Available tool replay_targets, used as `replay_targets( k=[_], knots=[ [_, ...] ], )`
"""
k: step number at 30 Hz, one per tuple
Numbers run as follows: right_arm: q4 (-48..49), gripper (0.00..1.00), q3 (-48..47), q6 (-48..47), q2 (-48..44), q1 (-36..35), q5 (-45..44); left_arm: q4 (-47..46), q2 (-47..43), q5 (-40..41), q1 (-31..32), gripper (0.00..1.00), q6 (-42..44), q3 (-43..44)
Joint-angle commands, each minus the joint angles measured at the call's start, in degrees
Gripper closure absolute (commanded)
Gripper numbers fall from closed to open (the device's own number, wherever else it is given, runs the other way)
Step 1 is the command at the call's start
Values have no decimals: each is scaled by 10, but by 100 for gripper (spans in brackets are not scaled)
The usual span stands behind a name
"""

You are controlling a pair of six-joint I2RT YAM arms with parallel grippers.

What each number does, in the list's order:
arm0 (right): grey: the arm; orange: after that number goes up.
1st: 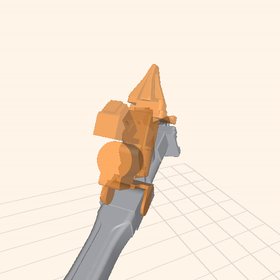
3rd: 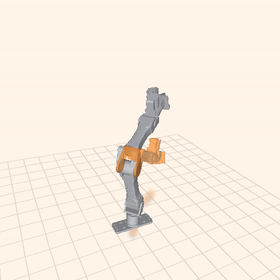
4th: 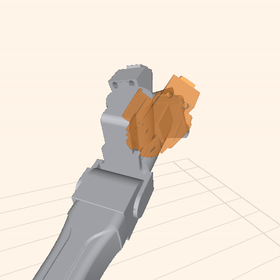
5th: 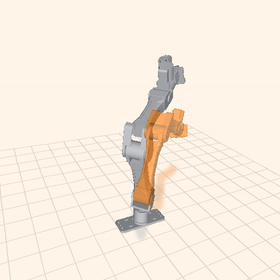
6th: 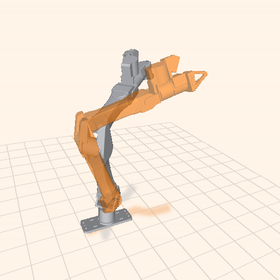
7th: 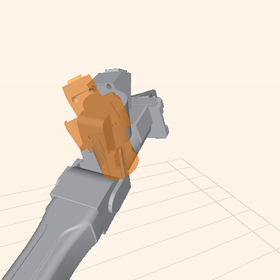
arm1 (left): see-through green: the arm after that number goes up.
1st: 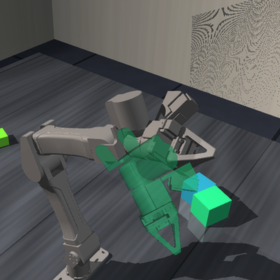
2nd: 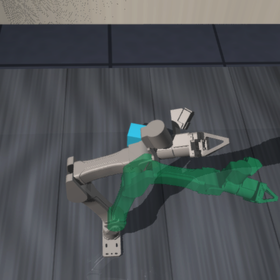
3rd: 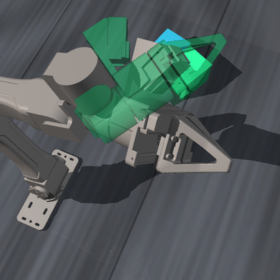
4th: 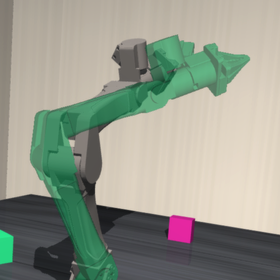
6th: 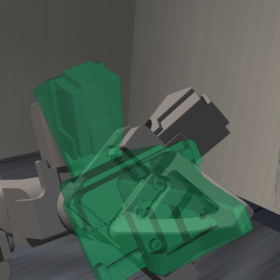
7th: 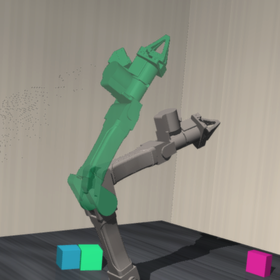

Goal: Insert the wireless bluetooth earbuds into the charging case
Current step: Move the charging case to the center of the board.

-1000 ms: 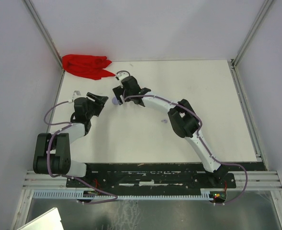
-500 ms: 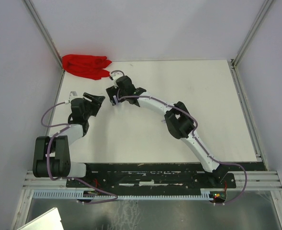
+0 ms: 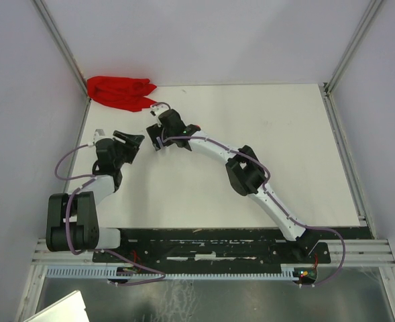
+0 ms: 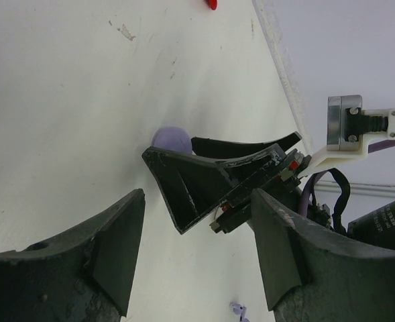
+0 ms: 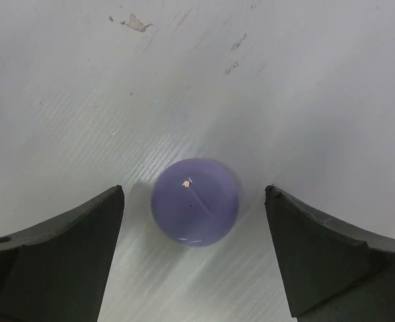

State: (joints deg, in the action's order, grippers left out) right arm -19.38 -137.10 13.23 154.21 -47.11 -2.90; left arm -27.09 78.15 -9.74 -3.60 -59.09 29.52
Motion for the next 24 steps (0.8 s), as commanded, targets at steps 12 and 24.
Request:
replay_targets(
  k=[12,24],
  knots=[
    [-58,24,-64,4,25,-18,-46,-28,-14,-27,-16,30,13,-15],
    [-68,47,-59,21,21,-18,-84,-30,-23,-37,-25,30,13,-21]
  ],
)
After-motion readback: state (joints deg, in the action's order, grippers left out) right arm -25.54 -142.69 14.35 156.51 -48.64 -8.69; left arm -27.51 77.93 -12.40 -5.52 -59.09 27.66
